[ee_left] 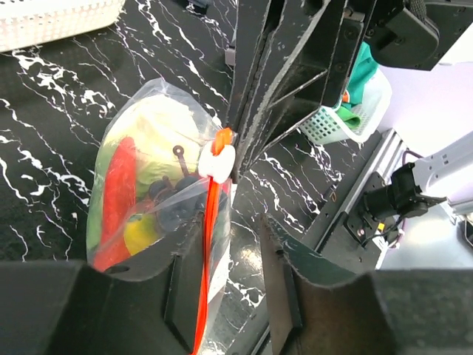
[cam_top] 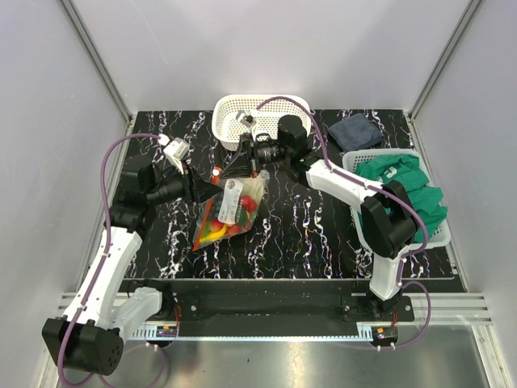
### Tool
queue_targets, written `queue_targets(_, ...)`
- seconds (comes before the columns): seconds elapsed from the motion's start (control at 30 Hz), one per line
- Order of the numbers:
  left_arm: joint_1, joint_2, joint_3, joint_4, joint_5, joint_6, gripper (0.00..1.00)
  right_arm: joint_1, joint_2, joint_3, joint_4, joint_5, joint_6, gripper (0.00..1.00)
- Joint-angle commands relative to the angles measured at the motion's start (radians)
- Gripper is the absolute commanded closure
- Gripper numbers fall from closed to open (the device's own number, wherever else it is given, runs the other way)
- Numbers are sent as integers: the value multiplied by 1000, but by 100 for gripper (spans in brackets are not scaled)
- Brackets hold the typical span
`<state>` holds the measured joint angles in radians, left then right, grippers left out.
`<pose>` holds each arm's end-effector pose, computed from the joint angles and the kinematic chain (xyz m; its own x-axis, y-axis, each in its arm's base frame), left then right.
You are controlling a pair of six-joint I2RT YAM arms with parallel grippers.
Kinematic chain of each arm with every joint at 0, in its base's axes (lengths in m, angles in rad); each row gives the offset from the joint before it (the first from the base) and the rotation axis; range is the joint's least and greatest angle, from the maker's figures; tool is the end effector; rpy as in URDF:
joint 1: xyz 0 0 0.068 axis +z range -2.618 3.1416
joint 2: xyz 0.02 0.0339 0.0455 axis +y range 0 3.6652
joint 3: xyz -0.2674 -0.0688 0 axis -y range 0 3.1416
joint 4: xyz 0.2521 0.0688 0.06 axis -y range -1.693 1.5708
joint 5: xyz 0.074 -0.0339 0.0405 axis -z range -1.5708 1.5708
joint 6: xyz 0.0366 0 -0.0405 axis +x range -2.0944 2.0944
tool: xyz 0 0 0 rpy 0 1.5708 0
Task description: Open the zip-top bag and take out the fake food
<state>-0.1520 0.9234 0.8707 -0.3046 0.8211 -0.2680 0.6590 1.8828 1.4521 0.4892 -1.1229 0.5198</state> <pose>0.1999 -0.0577 0.3388 -0.5402 -0.0998 -0.8356 0.6615 0.5634 -0.4949 0.3323 0.2991 0.3225 -0.4450 -0.0725 -0.8926 -0.8706 -0.1988 0.4501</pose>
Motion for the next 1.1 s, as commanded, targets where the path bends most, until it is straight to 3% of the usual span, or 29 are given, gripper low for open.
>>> queue_targets(0.0, -4, 5, 11, 55, -25, -11, 68, -7, -80, -1, 78, 26, 22, 100)
queue_targets(0.03, -4, 5, 14, 53, -36, -11, 87, -9, -94, -12, 78, 25, 20, 100)
queue_targets(0.07, -4, 2, 17, 47, -48, -10, 97, -9, -100, -18, 77, 29, 10, 100)
queue_targets(0.1, -4, -1, 25, 35, -56, -4, 100, -10, -106, -24, 72, 29, 3, 100)
queue_targets(0.17, -6, -4, 30, 30, -54, 4, 100, -15, -120, -35, 65, 28, -7, 88)
queue_targets(0.2, -4, -6, 37, 21, -48, 13, 100, -16, -123, -36, 55, 23, -17, 78)
queue_targets(0.4, -4, 0, 66, 4, -2, 24, 100, -16, -94, -21, 46, -15, -34, 59)
queue_targets(0.7, -4, -14, 88, -4, 55, 27, 100, -13, -21, 7, 130, -57, 23, 43)
queue_targets(0.83, -3, -23, 88, -4, 58, 23, 100, -10, 4, 13, 153, -72, 43, 44)
queue_targets(1.0, -4, -26, 99, -7, 53, 19, 100, 2, 19, 8, 193, -83, 62, 60)
queue_targets(1.07, -4, -23, 103, -7, 53, 16, 100, 8, 29, 14, 201, -78, 72, 77)
